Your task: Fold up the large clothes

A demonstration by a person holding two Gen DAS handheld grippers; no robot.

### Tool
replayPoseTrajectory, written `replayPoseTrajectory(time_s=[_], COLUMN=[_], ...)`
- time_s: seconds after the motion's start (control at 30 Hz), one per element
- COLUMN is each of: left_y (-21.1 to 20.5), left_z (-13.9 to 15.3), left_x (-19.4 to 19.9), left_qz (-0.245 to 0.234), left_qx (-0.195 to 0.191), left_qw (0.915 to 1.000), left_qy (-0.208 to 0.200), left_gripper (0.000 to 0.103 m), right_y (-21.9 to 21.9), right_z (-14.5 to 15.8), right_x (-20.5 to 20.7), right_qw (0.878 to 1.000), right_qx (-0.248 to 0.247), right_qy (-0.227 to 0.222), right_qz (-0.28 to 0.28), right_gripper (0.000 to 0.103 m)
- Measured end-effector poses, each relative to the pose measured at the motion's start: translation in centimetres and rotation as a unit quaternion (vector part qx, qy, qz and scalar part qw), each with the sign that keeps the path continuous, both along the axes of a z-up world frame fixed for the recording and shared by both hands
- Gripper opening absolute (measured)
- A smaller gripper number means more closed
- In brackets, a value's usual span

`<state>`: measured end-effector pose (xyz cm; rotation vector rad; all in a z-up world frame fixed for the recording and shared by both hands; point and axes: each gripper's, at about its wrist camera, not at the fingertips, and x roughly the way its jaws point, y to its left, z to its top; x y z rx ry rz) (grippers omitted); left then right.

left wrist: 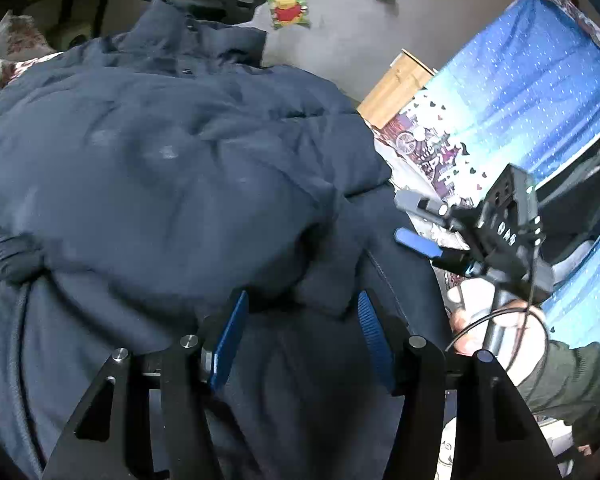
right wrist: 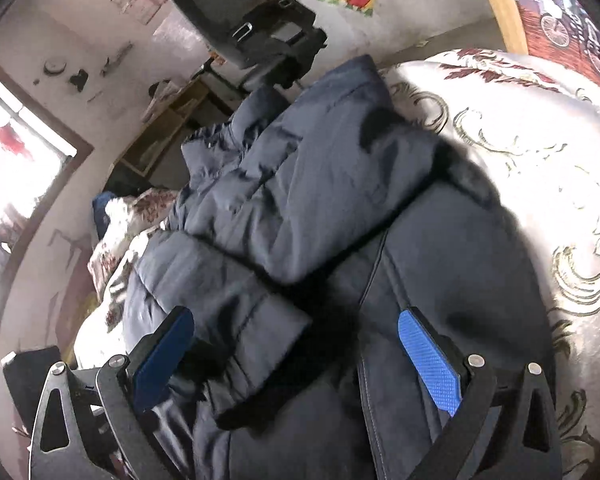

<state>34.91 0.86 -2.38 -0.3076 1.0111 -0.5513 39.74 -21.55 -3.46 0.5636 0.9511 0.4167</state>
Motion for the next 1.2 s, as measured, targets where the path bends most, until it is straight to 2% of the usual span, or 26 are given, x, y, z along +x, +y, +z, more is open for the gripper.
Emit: replayPoseTrajectory(time_s=[0.1, 0.17, 0.2, 0.27, 0.3, 0.33, 0.4, 0.43, 0.47, 0.53, 0.63, 0.73, 0.8, 0.83, 0.9, 0.97, 1.03, 1.07, 1.13, 1.2], left_y=[2.1, 3.6, 4.2, 5.9, 6.7, 7.7, 9.3, 10.1, 11.2, 12.8, 14.5, 15.7, 16.3, 16.5, 16.8, 17.2, 17.1, 16.8, 16.1, 14.9], left_z=[0.9, 1.7, 1.9, 2.7, 3.0, 3.2, 3.6, 3.7, 3.9, 4.2, 4.8, 5.1, 5.1, 5.0, 4.6, 4.4, 4.3, 4.3, 3.9, 3.6], left_x=[-0.8, -1.2, -1.5, -1.9, -2.0, -1.9, -1.9, -1.8, -1.7, -1.7, -1.5, -1.2, -0.9, -0.6, 0.1, 1.0, 2.0, 2.7, 3.6, 4.5], left_qz=[0.025, 0.048, 0.058, 0.085, 0.095, 0.11, 0.137, 0.15, 0.169, 0.195, 0.224, 0.245, 0.27, 0.296, 0.319, 0.327, 0.326, 0.319, 0.301, 0.28], left_qx=[0.0, 0.005, 0.005, 0.0, -0.003, -0.007, -0.013, -0.016, -0.025, -0.04, -0.044, -0.029, 0.002, 0.036, 0.072, 0.075, 0.084, 0.092, 0.1, 0.109], left_qw=[0.9997, 0.9987, 0.9982, 0.996, 0.9951, 0.9936, 0.9902, 0.9882, 0.9851, 0.9796, 0.973, 0.9685, 0.9625, 0.9545, 0.945, 0.9421, 0.9416, 0.9429, 0.9476, 0.9526], left_qy=[-0.007, -0.014, -0.017, -0.025, -0.025, -0.025, -0.026, -0.025, -0.025, -0.027, -0.031, -0.032, -0.026, -0.018, -0.005, -0.003, -0.013, -0.024, -0.038, -0.05], left_gripper=[0.054, 0.063, 0.071, 0.071, 0.071, 0.072, 0.073, 0.08, 0.083, 0.093, 0.096, 0.096, 0.096, 0.096, 0.096, 0.096, 0.096, 0.096, 0.096, 0.096], right_y=[1.5, 2.1, 2.3, 2.8, 3.1, 3.3, 3.6, 3.6, 3.7, 3.5, 2.8, 1.6, 1.3, 1.3, 1.4, 1.6, 2.2, 2.8, 3.5, 5.4], right_z=[-1.7, -1.9, -1.8, -1.6, -1.6, -1.7, -1.3, -0.9, -0.5, 0.9, 4.5, 7.5, 8.8, 9.0, 8.9, 8.3, 8.0, 8.0, 8.1, 8.1], right_x=[0.3, 0.2, 0.2, 0.3, 0.4, 0.5, 0.6, 0.5, 0.5, 0.4, 0.4, 1.2, 1.9, 2.3, 3.6, 4.9, 5.3, 5.4, 5.3, 5.2], right_qw=[0.999, 0.998, 0.998, 0.998, 0.998, 0.998, 0.998, 0.997, 0.997, 0.996, 0.989, 0.981, 0.974, 0.973, 0.969, 0.966, 0.957, 0.953, 0.952, 0.951], right_qx=[-0.04, -0.06, -0.06, -0.057, -0.053, -0.049, -0.057, -0.066, -0.073, -0.083, -0.122, -0.14, -0.159, -0.166, -0.188, -0.215, -0.249, -0.262, -0.261, -0.264], right_qy=[0.029, 0.014, 0.008, 0.002, 0.004, 0.008, 0.013, 0.007, 0.001, -0.025, -0.088, -0.13, -0.149, -0.151, -0.14, -0.114, -0.103, -0.109, -0.129, -0.153], right_qz=[0.017, 0.013, 0.013, 0.018, 0.025, 0.031, 0.027, 0.025, 0.026, 0.023, 0.003, -0.033, -0.056, -0.062, -0.078, -0.088, -0.104, -0.104, -0.092, -0.055], right_gripper=[0.103, 0.103, 0.099, 0.084, 0.067, 0.043, 0.031, 0.014, 0.007, 0.006, 0.005, 0.005, 0.005, 0.005, 0.006, 0.009, 0.011, 0.016, 0.048, 0.055])
